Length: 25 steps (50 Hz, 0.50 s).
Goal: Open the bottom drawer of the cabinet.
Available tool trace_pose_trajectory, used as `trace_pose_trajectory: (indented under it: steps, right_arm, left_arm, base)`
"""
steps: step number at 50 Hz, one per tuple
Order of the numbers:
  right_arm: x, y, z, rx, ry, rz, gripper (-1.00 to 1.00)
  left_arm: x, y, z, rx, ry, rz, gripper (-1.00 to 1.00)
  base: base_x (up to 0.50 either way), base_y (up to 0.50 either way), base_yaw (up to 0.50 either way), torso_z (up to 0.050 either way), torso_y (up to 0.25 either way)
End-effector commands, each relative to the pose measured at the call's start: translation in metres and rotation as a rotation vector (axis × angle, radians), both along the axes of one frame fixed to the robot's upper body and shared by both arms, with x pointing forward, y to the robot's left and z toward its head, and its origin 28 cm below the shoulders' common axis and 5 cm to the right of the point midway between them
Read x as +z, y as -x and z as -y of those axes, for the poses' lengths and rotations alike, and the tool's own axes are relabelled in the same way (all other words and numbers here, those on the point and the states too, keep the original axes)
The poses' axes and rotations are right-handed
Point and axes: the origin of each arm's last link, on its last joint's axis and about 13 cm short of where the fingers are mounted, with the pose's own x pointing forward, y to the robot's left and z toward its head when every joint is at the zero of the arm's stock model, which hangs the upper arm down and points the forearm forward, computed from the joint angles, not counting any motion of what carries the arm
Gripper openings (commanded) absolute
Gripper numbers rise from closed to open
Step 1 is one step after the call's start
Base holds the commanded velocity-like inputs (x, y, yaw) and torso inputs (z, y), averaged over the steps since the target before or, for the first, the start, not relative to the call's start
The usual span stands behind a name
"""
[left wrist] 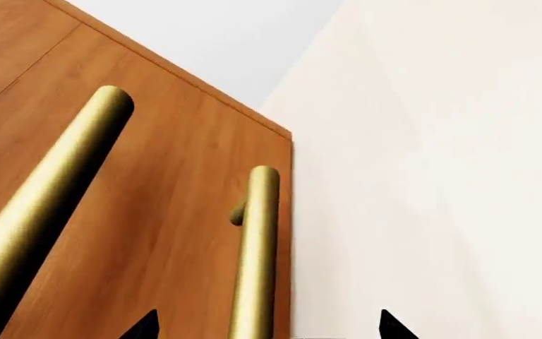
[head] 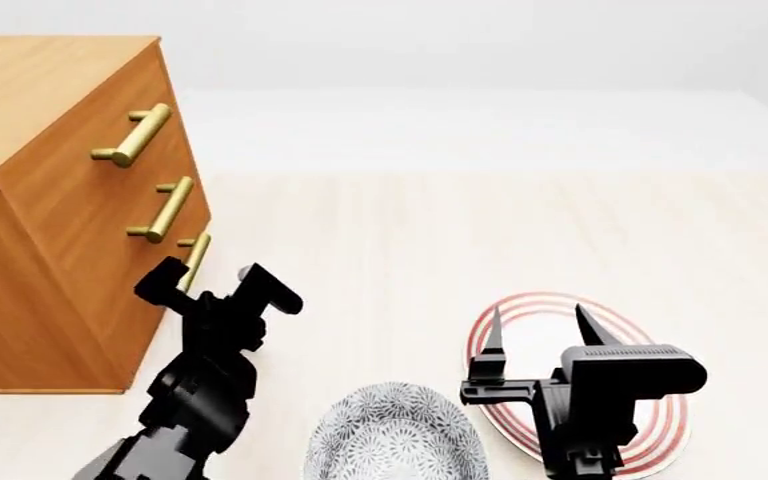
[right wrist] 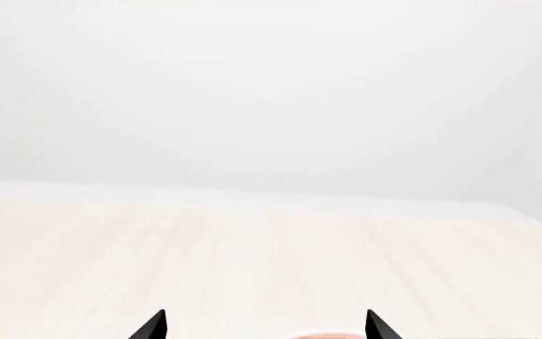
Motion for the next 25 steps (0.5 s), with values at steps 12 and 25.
trace_pose_trajectory:
  steps: [12, 25]
  right_arm:
    - [-0.0005, 0.0003, 0.0006, -0.004, 0.0, 0.002, 1.0]
    - [-0.0014, -0.0002, 0.0008, -0.003, -0.004, 0.0, 1.0]
  left_arm:
    - [0.0004, 0.0005, -0.0121, 0.111, -0.076, -0.06, 1.0]
    - [0.0008, 0.0023, -0.0145, 0.152, -0.098, -0.075, 1.0]
  base:
    - [0.0, 0.0, 0.0, 0.0, 0.0]
    - [0.0, 0.0, 0.0, 0.0, 0.0]
